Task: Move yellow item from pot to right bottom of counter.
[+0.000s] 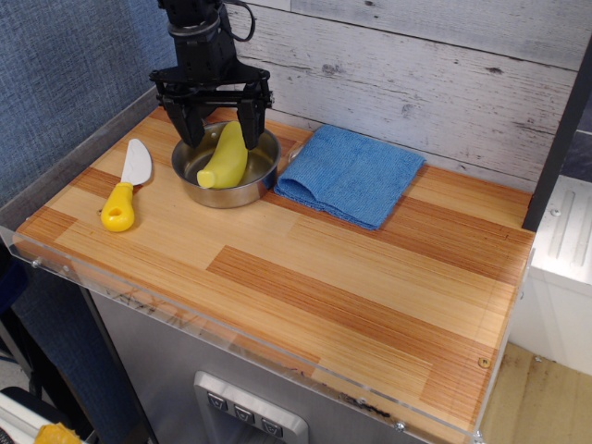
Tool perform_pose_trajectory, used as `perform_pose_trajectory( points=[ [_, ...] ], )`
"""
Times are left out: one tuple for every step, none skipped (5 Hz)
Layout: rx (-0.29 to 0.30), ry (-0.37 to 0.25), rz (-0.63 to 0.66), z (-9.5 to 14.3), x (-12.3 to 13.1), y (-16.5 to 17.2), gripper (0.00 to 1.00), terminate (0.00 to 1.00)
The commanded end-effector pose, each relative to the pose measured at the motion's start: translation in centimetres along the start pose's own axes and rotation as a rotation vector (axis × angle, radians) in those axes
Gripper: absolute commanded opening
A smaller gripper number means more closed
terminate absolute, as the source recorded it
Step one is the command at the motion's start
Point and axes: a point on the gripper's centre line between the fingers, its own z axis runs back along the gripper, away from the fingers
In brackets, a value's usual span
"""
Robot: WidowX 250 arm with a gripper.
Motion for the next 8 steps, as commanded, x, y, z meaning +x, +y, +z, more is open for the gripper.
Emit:
perform_pose_trajectory(
  points=[
    [0.023,-0.029,-0.007,0.0,0.9,0.9,1.00,0.00],
    [0.038,-0.024,-0.031,-0.8,0.6,0.7,1.00,0.00],
    [0.036,-0.023,-0.032,-1.0,0.5,0.6,1.00,0.00],
    [0.043,-0.023,-0.041,-1.1,0.5,0.4,1.00,0.00],
    [0.048,-0.017,-0.054,-1.4,0.2,0.3,0.00,0.00],
    [0.055,-0.022,-0.059,-1.3,0.1,0.3,0.00,0.00],
    [0.052,-0.030,-0.065,-1.0,0.1,0.1,0.00,0.00],
    [0.035,-0.046,-0.068,-0.2,0.2,0.2,0.00,0.00]
  ],
)
